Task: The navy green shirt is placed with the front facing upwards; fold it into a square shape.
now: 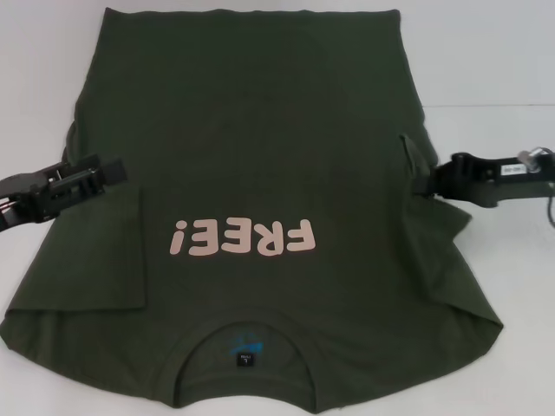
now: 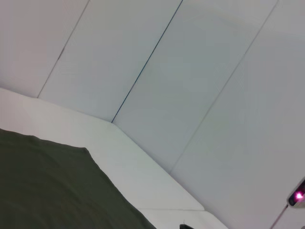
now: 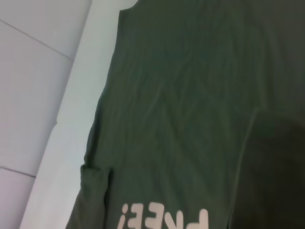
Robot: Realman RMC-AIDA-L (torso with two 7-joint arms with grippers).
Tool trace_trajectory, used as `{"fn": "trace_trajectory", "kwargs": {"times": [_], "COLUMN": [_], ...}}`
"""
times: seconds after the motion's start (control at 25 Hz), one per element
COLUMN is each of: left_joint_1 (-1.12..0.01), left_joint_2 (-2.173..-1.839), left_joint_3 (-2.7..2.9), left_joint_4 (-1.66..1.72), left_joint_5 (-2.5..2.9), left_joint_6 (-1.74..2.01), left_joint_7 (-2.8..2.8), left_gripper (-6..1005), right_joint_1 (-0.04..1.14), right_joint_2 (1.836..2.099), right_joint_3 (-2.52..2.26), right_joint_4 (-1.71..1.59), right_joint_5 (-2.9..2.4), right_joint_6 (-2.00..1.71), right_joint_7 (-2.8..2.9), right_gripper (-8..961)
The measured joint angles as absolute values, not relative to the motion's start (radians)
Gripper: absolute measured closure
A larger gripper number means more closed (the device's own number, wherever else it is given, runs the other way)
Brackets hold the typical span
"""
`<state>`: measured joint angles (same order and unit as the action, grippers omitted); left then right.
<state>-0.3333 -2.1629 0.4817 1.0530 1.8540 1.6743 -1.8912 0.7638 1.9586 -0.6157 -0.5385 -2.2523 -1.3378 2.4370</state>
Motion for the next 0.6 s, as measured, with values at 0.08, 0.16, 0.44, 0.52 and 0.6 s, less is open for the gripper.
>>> {"fn": "trace_trajectory", "kwargs": {"times": [0.08, 0.16, 0.44, 0.52, 0.6], "left_joint_1": [-0.334, -0.336, -0.338, -0.337, -0.337], "left_joint_2": [-2.163, -2.163, -2.163, -2.163, -2.162], "left_joint_3": [0.473, 0.467, 0.451, 0.450, 0.449], "left_joint_4": [1.043, 1.037, 1.031, 1.028, 1.025], "left_joint_5": [1.854, 1.853, 1.851, 1.851, 1.851], "left_joint_6": [1.673, 1.672, 1.669, 1.668, 1.663], "left_joint_7": [-1.889, -1.887, -1.885, -1.885, -1.892], "left_gripper": [341, 341, 342, 342, 342], "right_joint_1": [0.770, 0.775, 0.787, 0.787, 0.782], "right_joint_2": [1.971, 1.980, 1.987, 1.987, 1.982], "right_joint_3": [-0.611, -0.614, -0.638, -0.651, -0.656], "right_joint_4": [-0.530, -0.517, -0.490, -0.489, -0.490], "right_joint_5": [-2.236, -2.218, -2.212, -2.215, -2.214], "right_joint_6": [-1.306, -1.278, -1.231, -1.229, -1.236], "right_joint_7": [2.437, 2.437, 2.422, 2.424, 2.422], "right_gripper": [861, 857, 841, 837, 833]}}
